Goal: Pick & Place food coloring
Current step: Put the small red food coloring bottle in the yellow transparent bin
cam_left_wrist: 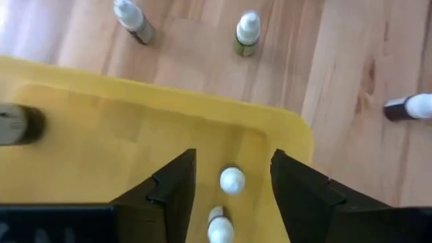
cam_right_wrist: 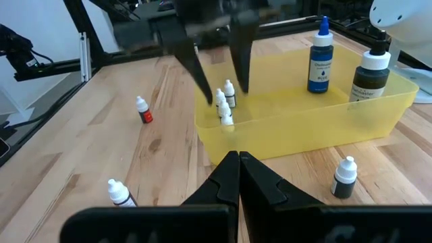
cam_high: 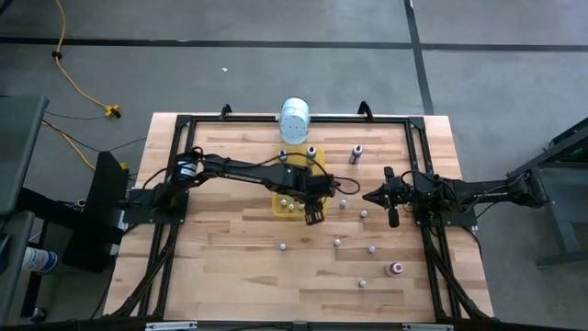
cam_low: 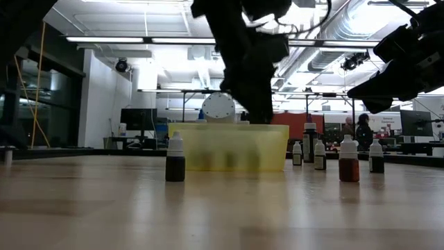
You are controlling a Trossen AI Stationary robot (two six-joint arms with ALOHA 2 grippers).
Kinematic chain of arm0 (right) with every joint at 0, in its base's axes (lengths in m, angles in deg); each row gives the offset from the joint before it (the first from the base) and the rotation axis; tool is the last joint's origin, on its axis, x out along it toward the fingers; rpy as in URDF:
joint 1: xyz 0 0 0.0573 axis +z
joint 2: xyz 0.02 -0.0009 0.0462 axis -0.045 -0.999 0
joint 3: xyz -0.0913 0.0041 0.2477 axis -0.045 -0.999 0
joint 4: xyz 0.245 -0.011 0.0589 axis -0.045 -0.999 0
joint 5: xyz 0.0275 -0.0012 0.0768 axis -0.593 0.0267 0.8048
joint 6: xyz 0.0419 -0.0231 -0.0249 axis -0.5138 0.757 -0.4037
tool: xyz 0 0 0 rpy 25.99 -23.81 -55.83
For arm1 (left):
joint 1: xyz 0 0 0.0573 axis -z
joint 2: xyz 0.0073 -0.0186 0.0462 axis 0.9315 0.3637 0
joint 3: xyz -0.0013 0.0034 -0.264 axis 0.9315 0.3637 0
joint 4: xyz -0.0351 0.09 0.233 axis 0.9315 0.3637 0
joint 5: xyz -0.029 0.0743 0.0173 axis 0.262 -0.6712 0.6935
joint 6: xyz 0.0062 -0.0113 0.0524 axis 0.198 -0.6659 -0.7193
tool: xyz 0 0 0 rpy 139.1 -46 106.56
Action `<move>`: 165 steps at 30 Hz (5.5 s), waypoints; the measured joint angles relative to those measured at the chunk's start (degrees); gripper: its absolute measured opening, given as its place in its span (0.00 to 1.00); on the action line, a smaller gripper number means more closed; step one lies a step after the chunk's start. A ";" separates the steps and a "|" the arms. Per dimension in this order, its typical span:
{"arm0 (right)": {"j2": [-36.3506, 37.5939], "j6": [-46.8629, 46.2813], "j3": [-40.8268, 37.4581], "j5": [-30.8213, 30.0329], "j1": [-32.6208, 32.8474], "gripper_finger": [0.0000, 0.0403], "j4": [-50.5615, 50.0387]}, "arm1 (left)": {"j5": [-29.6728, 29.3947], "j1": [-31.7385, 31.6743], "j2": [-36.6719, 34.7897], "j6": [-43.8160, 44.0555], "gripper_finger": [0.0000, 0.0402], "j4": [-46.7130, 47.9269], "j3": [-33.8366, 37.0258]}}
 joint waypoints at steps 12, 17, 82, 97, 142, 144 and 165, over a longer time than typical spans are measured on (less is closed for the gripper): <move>0.00 0.00 0.00 0.00 0.00 0.00 0.00 | -1.42 1.57 -7.12 -1.53 0.45 7.65 -4.82; 0.00 0.00 0.00 0.02 0.00 0.00 -0.07 | -1.32 3.97 -10.33 -1.50 0.45 12.37 -4.87; 0.00 0.00 0.00 0.00 0.00 0.00 -0.03 | 6.08 18.01 -24.69 -12.21 0.45 -41.85 51.14; 0.00 0.00 0.00 0.00 0.00 0.00 0.00 | 5.76 18.01 -22.00 -12.15 0.45 -42.11 51.13; 0.00 0.00 0.00 0.00 0.00 0.00 0.00 | 6.41 18.01 -22.12 3.53 0.06 -41.25 49.09; 0.00 0.00 0.00 0.00 0.00 0.00 0.00 | 5.68 18.01 -23.41 7.37 0.06 -39.28 47.89; 0.01 0.00 0.00 0.02 0.00 0.00 -0.02 | -12.14 15.88 -30.49 32.92 0.06 -5.33 24.20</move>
